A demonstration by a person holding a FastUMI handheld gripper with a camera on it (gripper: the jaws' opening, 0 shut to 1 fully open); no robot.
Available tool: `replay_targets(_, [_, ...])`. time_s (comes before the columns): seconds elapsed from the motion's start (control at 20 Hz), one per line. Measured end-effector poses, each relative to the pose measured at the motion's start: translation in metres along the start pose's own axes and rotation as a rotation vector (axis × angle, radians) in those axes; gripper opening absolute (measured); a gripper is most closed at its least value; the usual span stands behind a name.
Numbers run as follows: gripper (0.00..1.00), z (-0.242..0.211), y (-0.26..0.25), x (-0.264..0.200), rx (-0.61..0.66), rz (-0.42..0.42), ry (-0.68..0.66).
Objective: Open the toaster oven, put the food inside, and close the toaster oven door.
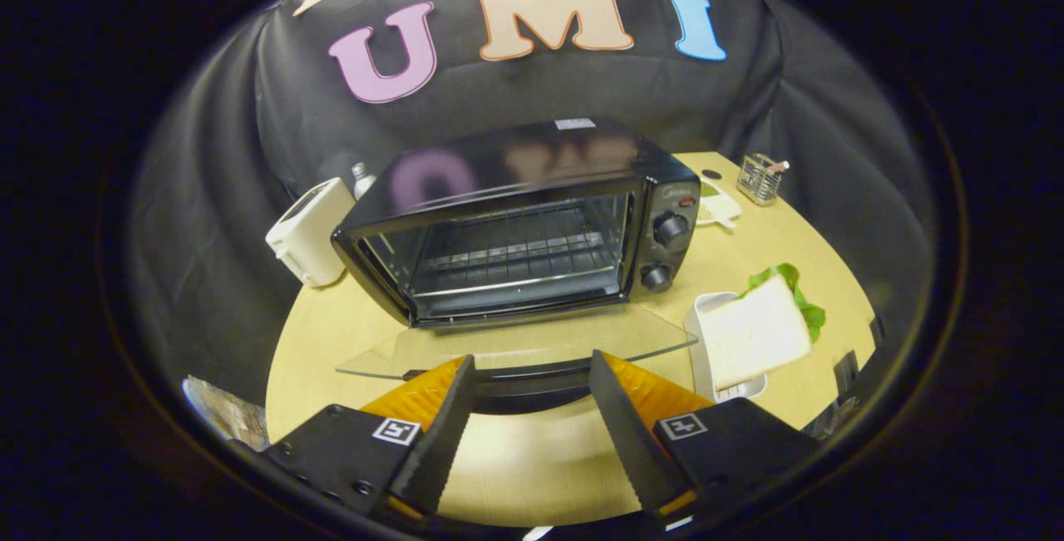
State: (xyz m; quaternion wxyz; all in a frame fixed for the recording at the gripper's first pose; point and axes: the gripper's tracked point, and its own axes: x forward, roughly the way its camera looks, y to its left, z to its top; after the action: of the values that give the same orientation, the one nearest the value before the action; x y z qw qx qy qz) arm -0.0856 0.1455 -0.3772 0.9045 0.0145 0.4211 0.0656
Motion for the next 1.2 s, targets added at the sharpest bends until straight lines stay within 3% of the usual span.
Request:
replay_targets(0.5, [0.88, -0.031, -0.012, 0.002, 0.028, -0.019, 0.102])
replay_targets(0.75, [0.88, -0.069, -0.018, 0.016, 0.039, -0.043, 0.205])
replay_targets(1.2, [0.88, -0.105, -0.019, 0.046, -0.034, -0.043, 0.297])
